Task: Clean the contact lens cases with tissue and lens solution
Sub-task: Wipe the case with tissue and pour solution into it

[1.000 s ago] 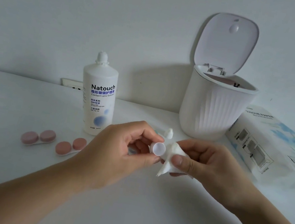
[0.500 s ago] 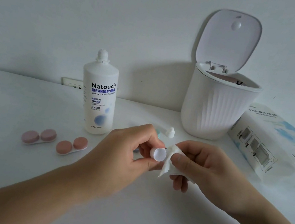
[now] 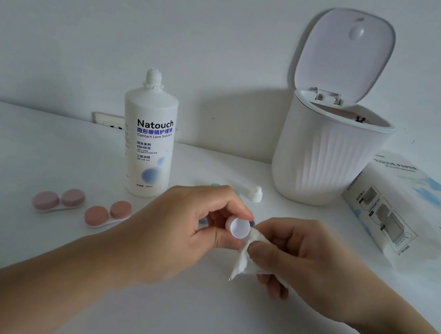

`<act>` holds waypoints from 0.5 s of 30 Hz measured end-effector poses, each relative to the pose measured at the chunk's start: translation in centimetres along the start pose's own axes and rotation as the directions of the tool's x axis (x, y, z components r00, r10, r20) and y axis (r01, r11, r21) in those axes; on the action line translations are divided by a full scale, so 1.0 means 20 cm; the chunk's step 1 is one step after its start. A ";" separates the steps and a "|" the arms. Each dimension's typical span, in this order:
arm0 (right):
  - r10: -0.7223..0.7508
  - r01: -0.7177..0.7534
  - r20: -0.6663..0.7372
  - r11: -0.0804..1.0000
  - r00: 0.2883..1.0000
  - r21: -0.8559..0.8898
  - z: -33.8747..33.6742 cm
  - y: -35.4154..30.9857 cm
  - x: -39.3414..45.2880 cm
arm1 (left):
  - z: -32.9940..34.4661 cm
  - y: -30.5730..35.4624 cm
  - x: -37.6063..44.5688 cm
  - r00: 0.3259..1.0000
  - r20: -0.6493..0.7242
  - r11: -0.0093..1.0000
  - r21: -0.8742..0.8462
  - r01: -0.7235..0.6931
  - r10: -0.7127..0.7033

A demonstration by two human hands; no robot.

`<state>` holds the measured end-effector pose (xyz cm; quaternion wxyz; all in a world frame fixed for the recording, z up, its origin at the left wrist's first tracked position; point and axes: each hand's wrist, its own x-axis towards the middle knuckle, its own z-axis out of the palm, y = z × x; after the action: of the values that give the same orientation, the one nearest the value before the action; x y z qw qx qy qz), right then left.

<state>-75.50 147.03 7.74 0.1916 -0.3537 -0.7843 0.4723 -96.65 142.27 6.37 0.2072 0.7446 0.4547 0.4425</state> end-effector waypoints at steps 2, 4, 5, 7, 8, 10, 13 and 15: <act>-0.012 0.011 -0.035 1.000 0.999 -0.019 0.00 0.00 0.00 | 0.00 0.01 0.00 1.000 -0.023 1.000 -0.019 -0.009 0.009; -0.026 0.025 -0.061 1.000 0.998 -0.009 0.01 0.00 0.00 | 0.01 0.02 0.00 0.998 -0.064 0.999 -0.041 -0.013 0.011; -0.036 0.037 -0.072 0.999 0.997 0.009 0.01 0.00 0.00 | 0.01 0.02 -0.01 0.996 -0.086 0.999 -0.046 -0.017 0.013; -0.063 0.069 -0.101 0.996 0.993 0.055 0.02 -0.01 0.00 | 0.02 0.03 -0.01 0.992 -0.127 0.998 -0.049 -0.030 0.024; -0.076 0.086 -0.118 0.993 0.990 0.081 0.02 -0.01 0.00 | 0.02 0.03 -0.01 0.989 -0.148 0.998 -0.044 -0.036 0.029; -0.104 0.125 -0.151 0.982 0.983 0.142 0.03 -0.02 0.00 | 0.04 0.04 -0.02 0.981 -0.188 0.998 -0.017 -0.058 0.053; -0.119 0.160 -0.185 0.962 0.976 0.223 0.04 -0.03 0.01 | 0.05 0.04 -0.02 0.975 -0.208 0.997 -0.002 -0.082 0.080; -0.118 0.153 -0.166 0.964 0.979 0.217 0.03 -0.03 0.00 | 0.04 0.04 -0.02 0.977 -0.204 0.998 0.007 -0.065 0.065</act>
<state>-76.22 146.50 7.96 0.3223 -0.3094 -0.7302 0.5168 -95.61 141.63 6.28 0.1449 0.7099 0.4491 0.5229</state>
